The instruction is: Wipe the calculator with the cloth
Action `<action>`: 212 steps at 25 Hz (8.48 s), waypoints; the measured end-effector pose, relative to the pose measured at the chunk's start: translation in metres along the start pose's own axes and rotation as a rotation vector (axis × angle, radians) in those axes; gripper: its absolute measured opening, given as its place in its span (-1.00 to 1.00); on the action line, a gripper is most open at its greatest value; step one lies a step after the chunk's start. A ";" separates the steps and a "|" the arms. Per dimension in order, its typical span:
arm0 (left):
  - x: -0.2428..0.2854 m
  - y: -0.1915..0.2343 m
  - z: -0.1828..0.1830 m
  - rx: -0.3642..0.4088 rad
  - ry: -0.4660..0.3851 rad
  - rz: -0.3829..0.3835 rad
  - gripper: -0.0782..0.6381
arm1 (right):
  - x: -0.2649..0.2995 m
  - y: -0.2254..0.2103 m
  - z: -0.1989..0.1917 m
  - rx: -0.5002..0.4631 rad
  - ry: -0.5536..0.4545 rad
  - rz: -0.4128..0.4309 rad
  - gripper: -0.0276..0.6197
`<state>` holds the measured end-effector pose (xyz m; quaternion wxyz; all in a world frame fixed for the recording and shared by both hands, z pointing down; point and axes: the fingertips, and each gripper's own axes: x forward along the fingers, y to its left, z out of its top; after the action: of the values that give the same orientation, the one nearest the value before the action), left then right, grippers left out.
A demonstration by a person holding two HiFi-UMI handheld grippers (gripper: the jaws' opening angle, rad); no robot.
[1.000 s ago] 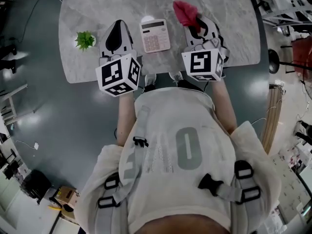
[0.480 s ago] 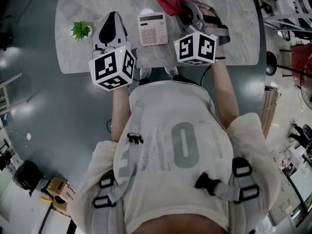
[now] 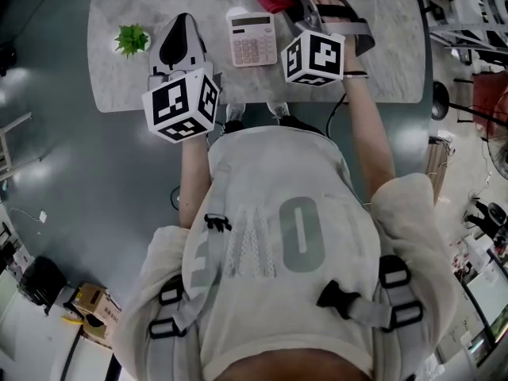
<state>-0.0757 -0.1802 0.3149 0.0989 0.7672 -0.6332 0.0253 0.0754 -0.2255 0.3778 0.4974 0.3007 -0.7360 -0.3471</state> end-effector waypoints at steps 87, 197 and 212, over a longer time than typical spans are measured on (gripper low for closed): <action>-0.021 0.019 -0.053 -0.059 0.116 0.007 -0.72 | 0.009 0.228 -0.019 -0.021 0.184 0.500 -0.74; -0.044 0.091 -0.049 -0.075 0.095 0.143 -0.72 | 0.081 0.190 0.038 -0.037 0.154 0.508 -0.74; -0.035 0.068 -0.055 -0.089 0.108 0.103 -0.72 | 0.039 0.225 0.046 -0.015 0.121 0.593 -0.74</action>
<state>-0.1447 -0.1480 0.3710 0.1654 0.7259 -0.6662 0.0434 -0.0029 -0.1162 0.5686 0.6223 0.0892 -0.7580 -0.1737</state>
